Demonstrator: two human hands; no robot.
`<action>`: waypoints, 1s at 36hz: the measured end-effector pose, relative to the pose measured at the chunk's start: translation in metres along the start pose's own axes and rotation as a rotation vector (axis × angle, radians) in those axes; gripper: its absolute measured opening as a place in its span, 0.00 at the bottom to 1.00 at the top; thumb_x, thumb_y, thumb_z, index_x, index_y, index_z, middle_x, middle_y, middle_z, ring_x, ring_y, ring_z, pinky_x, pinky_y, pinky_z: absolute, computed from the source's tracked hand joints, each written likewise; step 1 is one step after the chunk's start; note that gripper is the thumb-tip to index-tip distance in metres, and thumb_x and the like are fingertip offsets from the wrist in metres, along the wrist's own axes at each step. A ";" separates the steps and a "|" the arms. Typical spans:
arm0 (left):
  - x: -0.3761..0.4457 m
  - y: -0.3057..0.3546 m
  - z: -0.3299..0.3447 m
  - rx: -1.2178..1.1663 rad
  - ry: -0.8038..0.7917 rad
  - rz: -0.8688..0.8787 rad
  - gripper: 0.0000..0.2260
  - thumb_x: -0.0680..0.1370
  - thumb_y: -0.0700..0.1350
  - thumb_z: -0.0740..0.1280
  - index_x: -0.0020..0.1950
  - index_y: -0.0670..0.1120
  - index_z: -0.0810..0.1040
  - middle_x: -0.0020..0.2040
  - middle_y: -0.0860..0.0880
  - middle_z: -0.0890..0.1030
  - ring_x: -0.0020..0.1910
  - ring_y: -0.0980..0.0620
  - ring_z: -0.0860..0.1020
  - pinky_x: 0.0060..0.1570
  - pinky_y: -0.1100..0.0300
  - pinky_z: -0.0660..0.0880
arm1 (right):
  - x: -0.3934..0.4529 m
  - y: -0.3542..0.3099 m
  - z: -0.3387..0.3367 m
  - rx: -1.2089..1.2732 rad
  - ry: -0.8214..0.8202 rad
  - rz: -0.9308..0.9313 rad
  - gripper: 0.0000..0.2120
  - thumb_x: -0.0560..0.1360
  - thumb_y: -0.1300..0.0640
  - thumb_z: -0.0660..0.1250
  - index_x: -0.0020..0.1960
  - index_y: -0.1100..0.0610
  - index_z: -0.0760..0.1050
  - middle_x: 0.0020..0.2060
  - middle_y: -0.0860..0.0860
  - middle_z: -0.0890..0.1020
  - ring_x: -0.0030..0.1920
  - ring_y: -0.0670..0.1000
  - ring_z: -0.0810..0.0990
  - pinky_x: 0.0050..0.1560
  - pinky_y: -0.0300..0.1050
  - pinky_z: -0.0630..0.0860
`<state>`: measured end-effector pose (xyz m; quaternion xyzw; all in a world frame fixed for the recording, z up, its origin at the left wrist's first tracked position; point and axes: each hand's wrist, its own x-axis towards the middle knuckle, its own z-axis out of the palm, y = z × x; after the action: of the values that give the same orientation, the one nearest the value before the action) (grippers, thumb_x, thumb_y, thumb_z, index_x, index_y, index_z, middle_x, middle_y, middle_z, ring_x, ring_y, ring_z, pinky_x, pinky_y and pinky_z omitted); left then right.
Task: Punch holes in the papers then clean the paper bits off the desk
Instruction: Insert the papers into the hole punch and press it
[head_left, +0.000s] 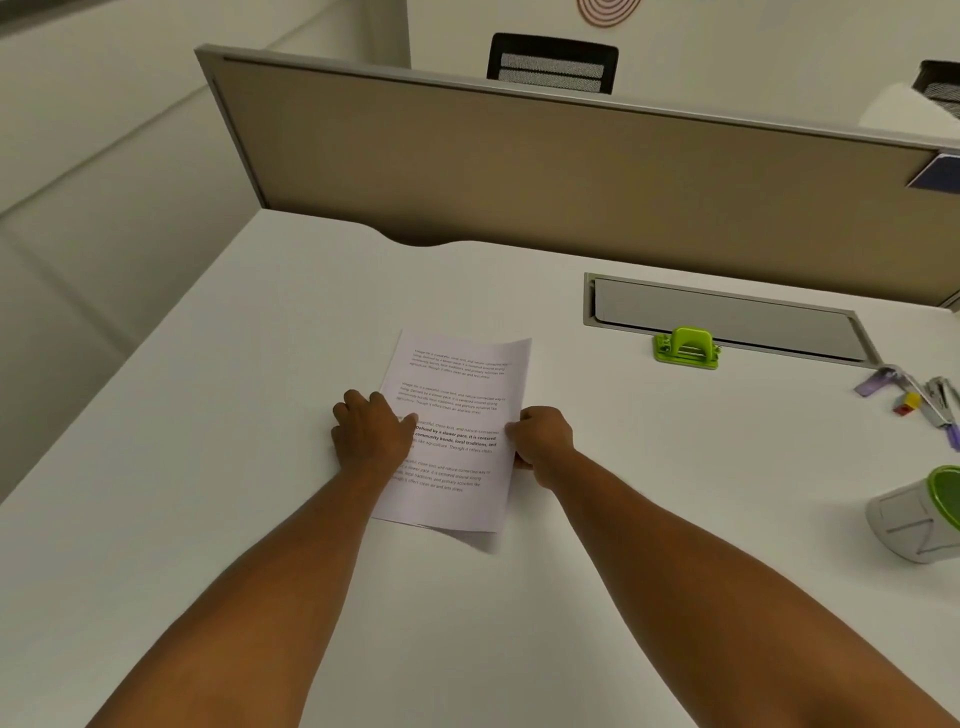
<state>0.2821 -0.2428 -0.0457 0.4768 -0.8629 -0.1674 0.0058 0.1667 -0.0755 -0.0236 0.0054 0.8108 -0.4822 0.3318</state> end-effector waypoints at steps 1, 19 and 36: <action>0.000 0.000 -0.001 0.001 0.000 0.002 0.25 0.76 0.60 0.66 0.61 0.41 0.74 0.61 0.40 0.71 0.62 0.41 0.70 0.56 0.47 0.73 | -0.002 0.000 -0.001 0.011 0.000 -0.008 0.09 0.72 0.66 0.60 0.37 0.58 0.75 0.44 0.55 0.84 0.43 0.59 0.84 0.41 0.53 0.84; 0.010 0.033 -0.005 -0.287 -0.076 0.104 0.25 0.83 0.56 0.54 0.72 0.41 0.69 0.68 0.37 0.74 0.66 0.38 0.73 0.65 0.45 0.70 | -0.001 0.013 -0.047 0.178 0.048 0.059 0.09 0.77 0.65 0.63 0.53 0.70 0.76 0.50 0.59 0.83 0.49 0.60 0.84 0.48 0.56 0.83; 0.000 0.127 0.013 -0.441 -0.214 0.240 0.11 0.81 0.43 0.57 0.41 0.43 0.72 0.40 0.47 0.75 0.41 0.47 0.72 0.42 0.57 0.67 | -0.023 0.038 -0.140 0.374 0.179 0.059 0.05 0.79 0.65 0.63 0.47 0.60 0.76 0.51 0.57 0.83 0.49 0.58 0.84 0.44 0.50 0.83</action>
<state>0.1753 -0.1770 -0.0208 0.3379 -0.8517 -0.3987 0.0379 0.1222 0.0617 0.0034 0.1336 0.7329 -0.6118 0.2659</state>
